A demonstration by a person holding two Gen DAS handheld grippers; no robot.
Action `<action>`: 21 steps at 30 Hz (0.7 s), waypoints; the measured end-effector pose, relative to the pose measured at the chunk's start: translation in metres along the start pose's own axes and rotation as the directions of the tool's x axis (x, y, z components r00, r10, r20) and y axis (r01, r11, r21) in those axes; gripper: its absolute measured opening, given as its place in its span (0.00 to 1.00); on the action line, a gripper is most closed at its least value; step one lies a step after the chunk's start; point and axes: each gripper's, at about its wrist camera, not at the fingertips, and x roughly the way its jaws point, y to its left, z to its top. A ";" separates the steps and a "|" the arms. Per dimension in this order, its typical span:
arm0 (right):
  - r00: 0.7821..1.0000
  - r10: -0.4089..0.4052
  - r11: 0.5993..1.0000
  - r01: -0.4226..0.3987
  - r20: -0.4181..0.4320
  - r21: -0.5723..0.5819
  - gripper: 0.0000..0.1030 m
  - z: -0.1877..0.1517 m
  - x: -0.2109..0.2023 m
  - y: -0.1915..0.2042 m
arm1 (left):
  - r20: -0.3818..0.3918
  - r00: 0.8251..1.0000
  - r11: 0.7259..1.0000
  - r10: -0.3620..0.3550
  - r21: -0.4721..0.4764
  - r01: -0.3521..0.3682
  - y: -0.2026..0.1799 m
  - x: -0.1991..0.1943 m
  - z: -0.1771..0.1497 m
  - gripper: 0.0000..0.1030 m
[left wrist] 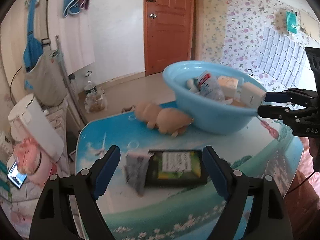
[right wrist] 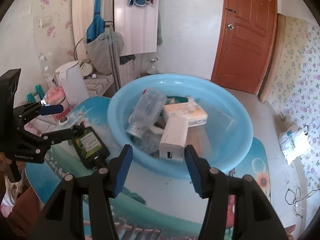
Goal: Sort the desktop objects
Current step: 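Open both tools to drop the bottle and charger into the basin, then grasp the round black-and-white puck with left tool while right tool grasps the green MENS bottle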
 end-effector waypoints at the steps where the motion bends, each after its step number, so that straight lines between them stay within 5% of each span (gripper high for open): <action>1: 1.000 -0.011 1.000 0.011 0.008 -0.009 0.53 -0.002 -0.002 0.003 | -0.002 1.000 1.000 0.005 -0.005 -0.005 0.003 -0.001 -0.004 0.82; 7: 1.000 -0.002 1.000 0.002 0.027 0.001 0.69 -0.018 -0.011 0.020 | -0.023 0.999 0.999 0.034 -0.031 -0.035 0.018 -0.009 -0.027 0.82; 9: 1.000 -0.015 0.998 0.016 -0.011 0.058 0.69 -0.029 -0.003 0.020 | -0.031 0.999 0.998 0.041 -0.044 -0.042 0.024 -0.010 -0.035 0.82; 12: 0.995 0.070 0.989 -0.060 -0.075 0.134 0.69 -0.048 0.012 0.021 | -0.045 0.998 0.997 0.049 -0.058 -0.052 0.030 -0.010 -0.044 0.82; 21: 0.983 0.125 0.982 -0.104 -0.132 0.158 0.69 -0.059 0.032 0.029 | -0.072 0.995 0.995 0.073 -0.056 -0.077 0.045 -0.004 -0.058 0.82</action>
